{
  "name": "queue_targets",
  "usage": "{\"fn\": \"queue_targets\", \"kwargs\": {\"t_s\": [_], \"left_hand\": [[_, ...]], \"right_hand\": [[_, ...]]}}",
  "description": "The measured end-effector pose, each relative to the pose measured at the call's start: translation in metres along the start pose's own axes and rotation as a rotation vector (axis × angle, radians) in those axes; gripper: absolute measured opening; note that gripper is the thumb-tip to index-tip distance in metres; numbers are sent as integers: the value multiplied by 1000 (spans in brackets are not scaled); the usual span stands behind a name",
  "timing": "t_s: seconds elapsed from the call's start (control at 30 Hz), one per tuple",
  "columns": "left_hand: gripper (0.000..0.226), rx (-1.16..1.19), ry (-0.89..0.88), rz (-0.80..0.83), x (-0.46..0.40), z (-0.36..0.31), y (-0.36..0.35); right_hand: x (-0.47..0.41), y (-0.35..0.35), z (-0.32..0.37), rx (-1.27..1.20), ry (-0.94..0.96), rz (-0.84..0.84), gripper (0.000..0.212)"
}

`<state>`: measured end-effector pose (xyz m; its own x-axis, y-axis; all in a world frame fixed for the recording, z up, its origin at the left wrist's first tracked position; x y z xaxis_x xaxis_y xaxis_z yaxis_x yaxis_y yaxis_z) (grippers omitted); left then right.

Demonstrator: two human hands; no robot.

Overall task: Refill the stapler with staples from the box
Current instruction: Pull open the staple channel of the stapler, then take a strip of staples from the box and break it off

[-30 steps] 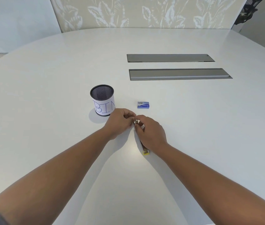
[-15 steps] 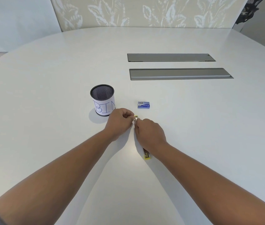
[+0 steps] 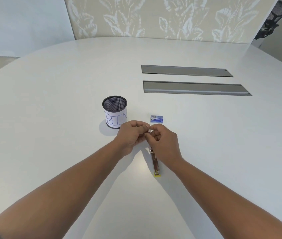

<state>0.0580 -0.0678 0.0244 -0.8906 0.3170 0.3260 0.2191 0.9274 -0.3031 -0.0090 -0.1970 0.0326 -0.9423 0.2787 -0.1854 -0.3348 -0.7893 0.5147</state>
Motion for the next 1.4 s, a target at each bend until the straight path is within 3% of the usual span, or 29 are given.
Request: {"fn": "queue_targets", "kwargs": {"t_s": [0.23,0.37,0.57,0.73,0.87,0.97,1.13,1.23,1.4], "left_hand": [[5,-20,-13,-78,1,4,8],[18,-276,-96,-111,-3,5,10],[11,-421,-47,-105,-8,7,12],[11,-467,-36,-112,-9,8,16],[12,-515,-57,-128,-9,9,16],[14,-539,-75,-141,-7,9,13],[13,-556,-135,-153,-2,11,13],[14,-550,-190,-148,-2,12,11],[10,-738,-479,-229,-10,0,-3]], "right_hand": [[-17,9,16,14,55,-18,7],[-47,10,65,91,245,-21,7],[-94,-29,133,286,398,262,16],[-117,-57,140,534,342,426,21],[-122,-65,132,590,311,478,36],[-118,-60,127,556,365,429,37],[-101,-20,97,272,412,170,23],[-92,7,55,243,280,106,20],[-80,32,-15,202,14,24,19]]}}
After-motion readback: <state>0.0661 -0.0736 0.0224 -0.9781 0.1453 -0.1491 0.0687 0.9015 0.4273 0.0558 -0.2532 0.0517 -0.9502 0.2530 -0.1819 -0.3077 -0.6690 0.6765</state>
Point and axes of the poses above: each hand's wrist, its own x-axis away from the middle knuckle, its own y-axis out of the back of the hand, z = x × y, the point moved 3 cm from there along -x, towards the middle knuckle
